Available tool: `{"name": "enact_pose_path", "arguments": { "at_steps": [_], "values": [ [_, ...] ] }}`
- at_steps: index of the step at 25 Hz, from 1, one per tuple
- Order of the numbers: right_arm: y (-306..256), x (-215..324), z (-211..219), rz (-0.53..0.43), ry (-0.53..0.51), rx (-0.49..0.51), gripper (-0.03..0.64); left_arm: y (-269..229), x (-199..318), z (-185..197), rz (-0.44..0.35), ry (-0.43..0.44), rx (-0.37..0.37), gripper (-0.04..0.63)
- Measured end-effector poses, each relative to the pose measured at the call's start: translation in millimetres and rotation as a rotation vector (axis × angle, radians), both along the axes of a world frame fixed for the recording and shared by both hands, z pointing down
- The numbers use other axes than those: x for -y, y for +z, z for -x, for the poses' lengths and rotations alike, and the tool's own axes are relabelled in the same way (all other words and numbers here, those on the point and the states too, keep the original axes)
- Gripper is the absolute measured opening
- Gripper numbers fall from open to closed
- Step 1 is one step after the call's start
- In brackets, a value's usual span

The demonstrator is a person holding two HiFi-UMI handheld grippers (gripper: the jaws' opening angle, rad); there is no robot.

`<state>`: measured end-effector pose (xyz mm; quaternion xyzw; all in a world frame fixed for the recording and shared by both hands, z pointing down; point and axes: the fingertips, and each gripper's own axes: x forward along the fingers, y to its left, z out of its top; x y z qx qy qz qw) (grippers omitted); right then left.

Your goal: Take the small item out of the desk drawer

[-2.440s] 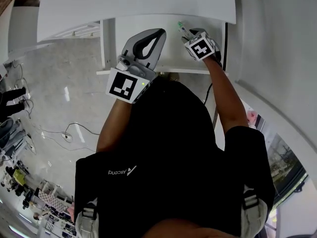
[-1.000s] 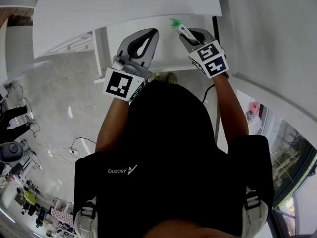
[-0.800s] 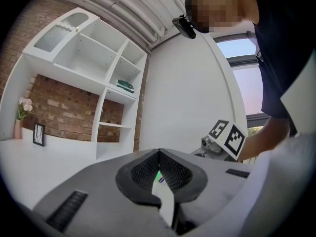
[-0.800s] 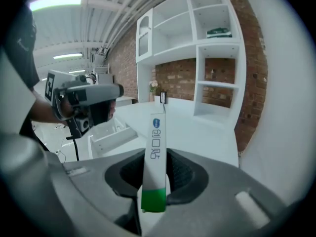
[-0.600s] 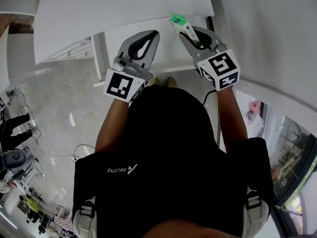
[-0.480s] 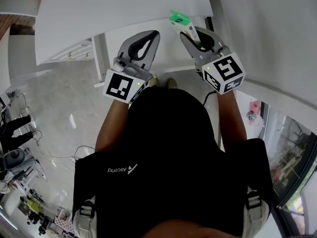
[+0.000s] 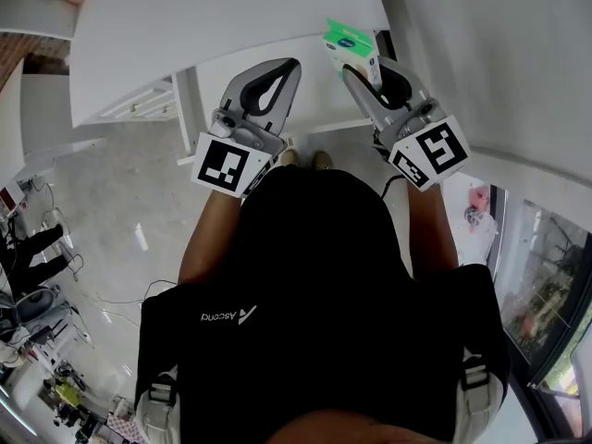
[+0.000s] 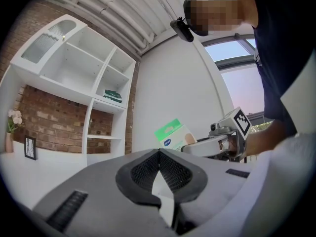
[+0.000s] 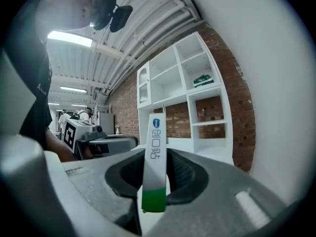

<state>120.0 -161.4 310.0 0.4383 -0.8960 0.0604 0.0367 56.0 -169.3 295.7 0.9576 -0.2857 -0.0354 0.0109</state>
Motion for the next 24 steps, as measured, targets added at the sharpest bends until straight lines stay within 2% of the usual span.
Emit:
{"name": "enact_pose_path", "arguments": {
  "at_steps": [5,10,18,24],
  "values": [
    [-7,0,2,-0.016,0.009,0.006,0.086,-2,2,3,0.006,0.008,0.015,-0.002],
    [-11,-5,4,-0.033,0.013,0.017,0.086,-9,1,6,-0.011,0.016,-0.016,-0.002],
    [-16,-14,6,-0.05,0.021,0.025,0.086,-8,-5,11,-0.003,-0.003,-0.003,-0.002],
    [-15,-16,4,-0.053,0.027,0.026,0.086,-12,-9,6,-0.026,0.027,-0.046,-0.002]
  ]
}}
